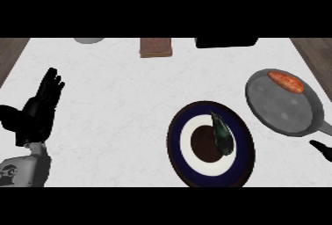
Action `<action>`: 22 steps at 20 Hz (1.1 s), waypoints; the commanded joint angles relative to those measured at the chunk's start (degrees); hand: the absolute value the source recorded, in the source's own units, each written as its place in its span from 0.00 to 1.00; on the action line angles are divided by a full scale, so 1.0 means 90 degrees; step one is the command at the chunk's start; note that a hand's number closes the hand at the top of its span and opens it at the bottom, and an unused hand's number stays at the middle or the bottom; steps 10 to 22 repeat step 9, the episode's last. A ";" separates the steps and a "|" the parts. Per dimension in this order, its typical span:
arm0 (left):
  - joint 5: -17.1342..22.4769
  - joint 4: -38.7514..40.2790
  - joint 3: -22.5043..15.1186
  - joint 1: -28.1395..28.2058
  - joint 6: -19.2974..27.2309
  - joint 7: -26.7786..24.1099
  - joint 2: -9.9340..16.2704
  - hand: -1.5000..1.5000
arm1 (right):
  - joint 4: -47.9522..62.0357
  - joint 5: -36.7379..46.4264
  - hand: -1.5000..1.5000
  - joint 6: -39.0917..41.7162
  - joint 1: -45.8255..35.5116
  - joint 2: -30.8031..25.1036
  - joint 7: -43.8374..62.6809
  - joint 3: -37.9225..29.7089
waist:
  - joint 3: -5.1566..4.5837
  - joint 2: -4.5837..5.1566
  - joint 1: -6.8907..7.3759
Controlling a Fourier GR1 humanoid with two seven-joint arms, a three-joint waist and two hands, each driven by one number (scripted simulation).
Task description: Pick the sweet potato from the plate and place it in the pan
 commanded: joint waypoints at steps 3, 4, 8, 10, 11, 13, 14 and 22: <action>-0.0070 -0.0230 -0.0113 0.0121 0.0084 0.0089 -0.0109 0.50 | -0.2847 -0.0406 0.00 0.0615 0.1911 0.1000 0.0781 0.0176 | 0.0007 0.0039 0.0069; 0.0021 -0.0077 -0.0061 -0.0023 -0.0032 0.0008 -0.0049 0.50 | -0.3441 -0.0440 0.00 0.0616 0.2106 0.1226 0.1104 0.0275 | 0.0011 0.0075 0.0132; 0.0015 -0.0203 -0.0131 -0.0028 -0.0056 0.0130 -0.0061 0.50 | -0.5203 -0.0444 0.00 0.0346 0.3182 0.1522 0.2032 0.0813 | 0.0020 0.0098 0.0243; -0.0054 -0.0559 -0.0292 0.0438 -0.0108 -0.0100 -0.0161 0.50 | -0.5248 -0.0676 0.00 0.0070 0.3672 0.1527 0.1752 0.0980 | 0.0031 0.0096 0.0295; -0.0054 -0.0559 -0.0292 0.0438 -0.0108 -0.0100 -0.0161 0.50 | -0.5248 -0.0676 0.00 0.0070 0.3672 0.1527 0.1752 0.0980 | 0.0031 0.0096 0.0295; -0.0054 -0.0559 -0.0292 0.0438 -0.0108 -0.0100 -0.0161 0.50 | -0.5248 -0.0676 0.00 0.0070 0.3672 0.1527 0.1752 0.0980 | 0.0031 0.0096 0.0295; -0.0054 -0.0559 -0.0292 0.0438 -0.0108 -0.0100 -0.0161 0.50 | -0.5248 -0.0676 0.00 0.0070 0.3672 0.1527 0.1752 0.0980 | 0.0031 0.0096 0.0295; -0.0054 -0.0559 -0.0292 0.0438 -0.0108 -0.0100 -0.0161 0.50 | -0.5248 -0.0676 0.00 0.0070 0.3672 0.1527 0.1752 0.0980 | 0.0031 0.0096 0.0295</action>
